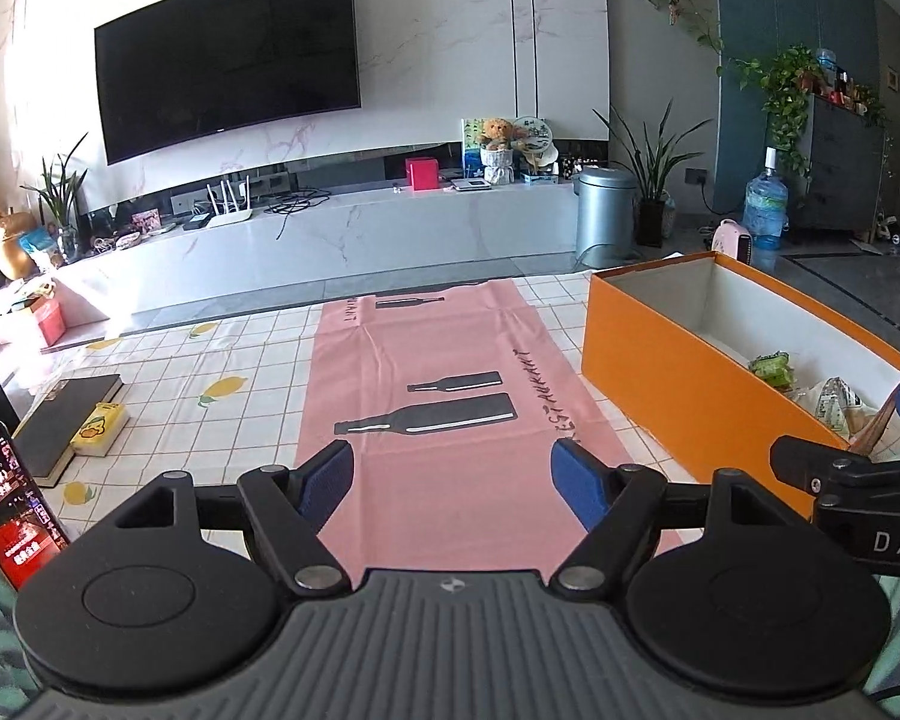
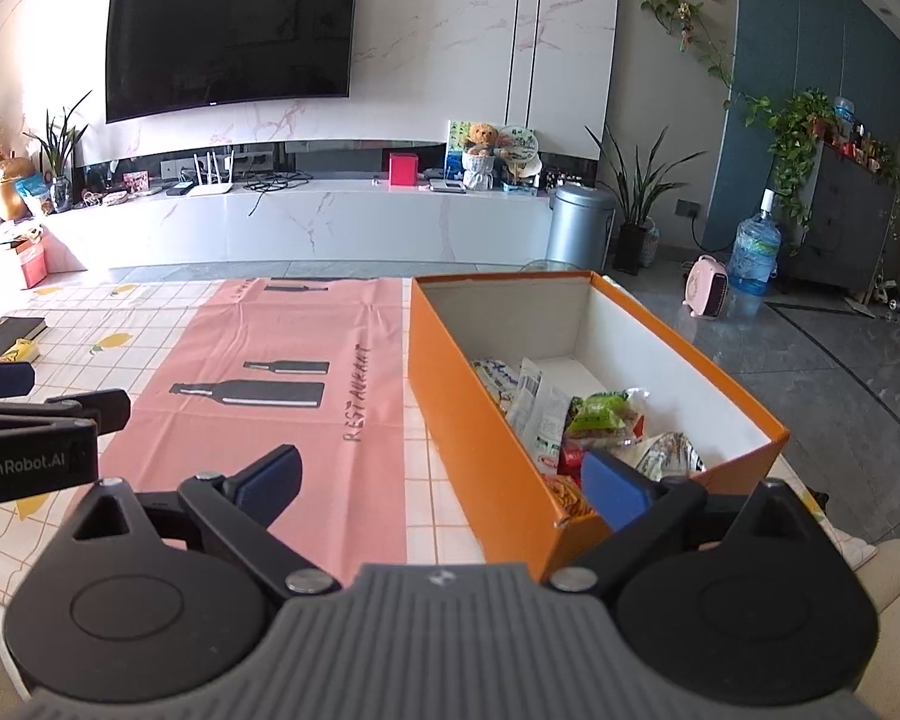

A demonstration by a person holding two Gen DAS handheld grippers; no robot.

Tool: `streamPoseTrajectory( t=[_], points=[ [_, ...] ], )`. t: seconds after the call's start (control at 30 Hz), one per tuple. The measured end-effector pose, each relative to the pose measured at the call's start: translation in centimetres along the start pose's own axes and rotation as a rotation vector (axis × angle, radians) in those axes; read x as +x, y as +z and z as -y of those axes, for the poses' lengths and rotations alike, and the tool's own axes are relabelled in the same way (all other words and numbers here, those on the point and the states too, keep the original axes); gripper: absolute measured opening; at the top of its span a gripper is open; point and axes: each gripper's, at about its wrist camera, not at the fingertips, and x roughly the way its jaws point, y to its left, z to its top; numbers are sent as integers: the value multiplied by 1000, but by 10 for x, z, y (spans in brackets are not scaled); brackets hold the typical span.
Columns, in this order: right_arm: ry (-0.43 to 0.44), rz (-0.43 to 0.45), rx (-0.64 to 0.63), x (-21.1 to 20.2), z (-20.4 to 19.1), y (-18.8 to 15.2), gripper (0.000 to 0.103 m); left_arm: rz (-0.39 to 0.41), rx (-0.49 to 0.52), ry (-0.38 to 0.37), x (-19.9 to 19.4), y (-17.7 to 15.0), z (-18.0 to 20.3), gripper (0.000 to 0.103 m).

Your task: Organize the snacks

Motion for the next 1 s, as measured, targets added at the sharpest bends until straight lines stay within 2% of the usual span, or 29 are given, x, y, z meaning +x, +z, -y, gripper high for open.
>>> streamPoseTrajectory(
  t=[0.4, 1.0],
  points=[
    [-17, -16, 60, 0, 21, -3, 97, -44, 21, -9, 4, -2, 15, 88],
    [12, -21, 68, 0, 24, -5, 97, -73, 42, 6, -1, 2, 26, 88]
  ],
)
